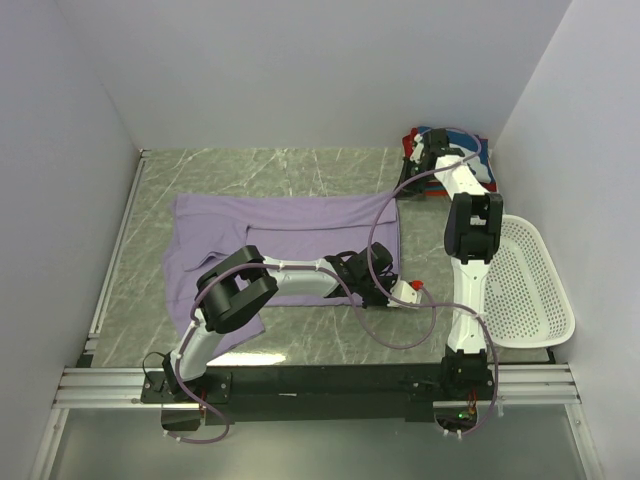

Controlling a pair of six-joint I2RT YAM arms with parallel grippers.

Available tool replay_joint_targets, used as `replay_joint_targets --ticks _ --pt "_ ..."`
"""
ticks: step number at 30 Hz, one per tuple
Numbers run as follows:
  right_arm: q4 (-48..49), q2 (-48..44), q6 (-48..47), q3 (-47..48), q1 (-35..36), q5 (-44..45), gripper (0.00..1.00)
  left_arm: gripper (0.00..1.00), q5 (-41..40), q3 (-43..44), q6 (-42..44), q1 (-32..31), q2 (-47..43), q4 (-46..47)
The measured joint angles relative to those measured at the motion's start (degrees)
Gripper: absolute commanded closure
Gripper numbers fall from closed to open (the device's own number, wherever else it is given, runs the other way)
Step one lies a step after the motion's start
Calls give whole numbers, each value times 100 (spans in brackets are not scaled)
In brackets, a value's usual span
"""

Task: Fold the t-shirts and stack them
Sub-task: Fold the tshirt

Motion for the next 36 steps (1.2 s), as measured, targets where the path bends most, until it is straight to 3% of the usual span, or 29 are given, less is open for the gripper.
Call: replay_joint_targets --ticks 4,7,8,11,15,16,19,23,31,33,36 --pt "-116 0 -127 -4 2 232 100 86 -2 0 -48 0 0 11" --pt "-116 -2 -216 -83 2 393 99 73 -2 0 -96 0 0 37" --pt "-103 -2 -229 -107 0 407 92 65 -2 0 -118 -2 0 39" --pt "-133 -9 -273 -79 2 448 71 57 -4 -28 -179 -2 -28 81" --pt "-258 -9 -417 103 4 490 45 53 -35 -330 -210 -11 -332 -170" --pt "-256 -26 -435 120 4 468 31 52 -55 -404 -203 -13 -428 -310" --pt "-313 -109 -535 120 7 293 17 50 -118 -531 -101 11 -693 -942" --pt "-365 -380 -610 111 9 -48 16 44 -142 -715 188 101 -1147 -1768" --pt "-498 -1401 -1049 68 20 -481 17 43 68 -1757 688 651 -2656 -2927" --pt "-636 -1552 -1270 68 66 -437 20 43 245 -1945 756 1134 -3016 -3200" --pt "-892 -1606 -1611 68 197 -232 33 45 459 -2061 767 2190 -3401 -3467"
